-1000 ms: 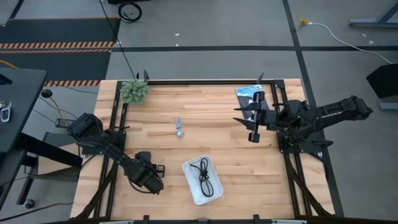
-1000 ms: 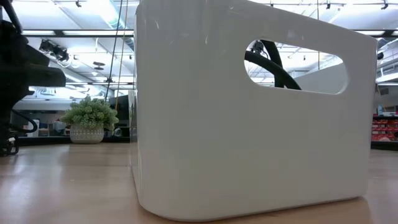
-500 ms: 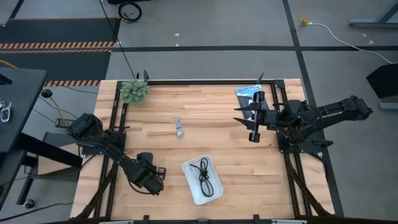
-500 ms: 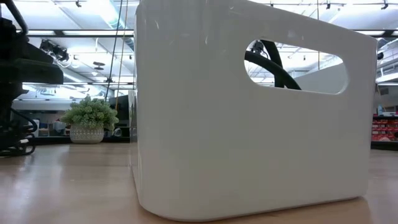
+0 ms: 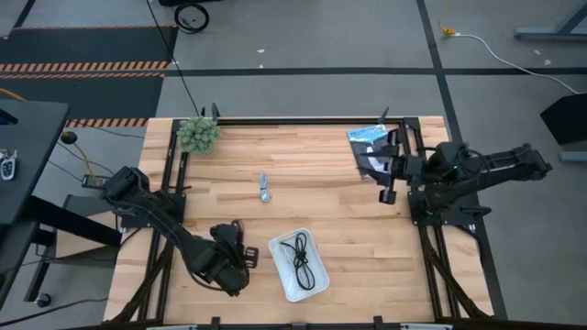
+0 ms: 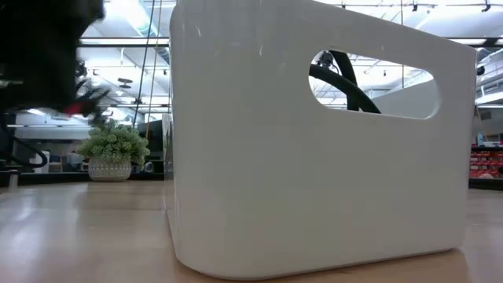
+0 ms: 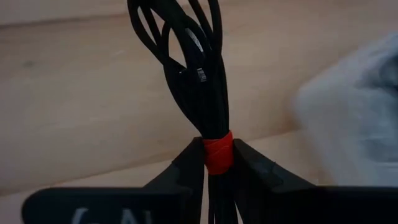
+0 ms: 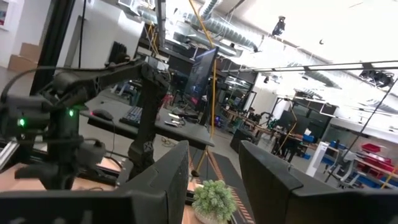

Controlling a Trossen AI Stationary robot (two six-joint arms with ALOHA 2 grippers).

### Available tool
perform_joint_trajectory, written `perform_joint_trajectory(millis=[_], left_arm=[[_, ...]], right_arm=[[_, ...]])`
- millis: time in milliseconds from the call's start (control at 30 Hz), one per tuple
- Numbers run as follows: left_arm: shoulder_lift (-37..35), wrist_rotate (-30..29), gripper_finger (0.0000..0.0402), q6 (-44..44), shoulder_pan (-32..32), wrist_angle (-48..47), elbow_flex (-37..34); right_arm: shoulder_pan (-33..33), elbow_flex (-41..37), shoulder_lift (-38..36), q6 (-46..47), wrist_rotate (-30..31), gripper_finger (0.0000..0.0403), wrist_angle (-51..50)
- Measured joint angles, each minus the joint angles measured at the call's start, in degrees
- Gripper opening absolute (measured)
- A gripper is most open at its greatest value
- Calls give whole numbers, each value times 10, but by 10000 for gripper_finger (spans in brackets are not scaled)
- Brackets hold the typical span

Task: Pick and place USB-C Cables
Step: Put the black charger cable into the white bin

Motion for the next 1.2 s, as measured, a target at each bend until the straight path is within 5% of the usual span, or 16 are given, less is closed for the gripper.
perform_joint_trajectory(millis=[200, 433, 700, 933, 1200], left_arm=[[1, -77, 72, 17, 8, 26, 49], [11, -126, 73, 81, 29, 187, 50], [47, -89, 74, 153, 55, 344, 50], [48, -82, 67, 188, 62, 359, 66], [93, -110, 65, 265, 72, 307, 200]], right_arm=[[-7, 0, -44, 0, 10, 148, -37], [-22, 0, -52, 14, 10, 148, -54], [-38, 0, -51, 15, 8, 148, -65], [-50, 0, -51, 17, -3, 148, -69], [-50, 0, -51, 20, -7, 148, -74]])
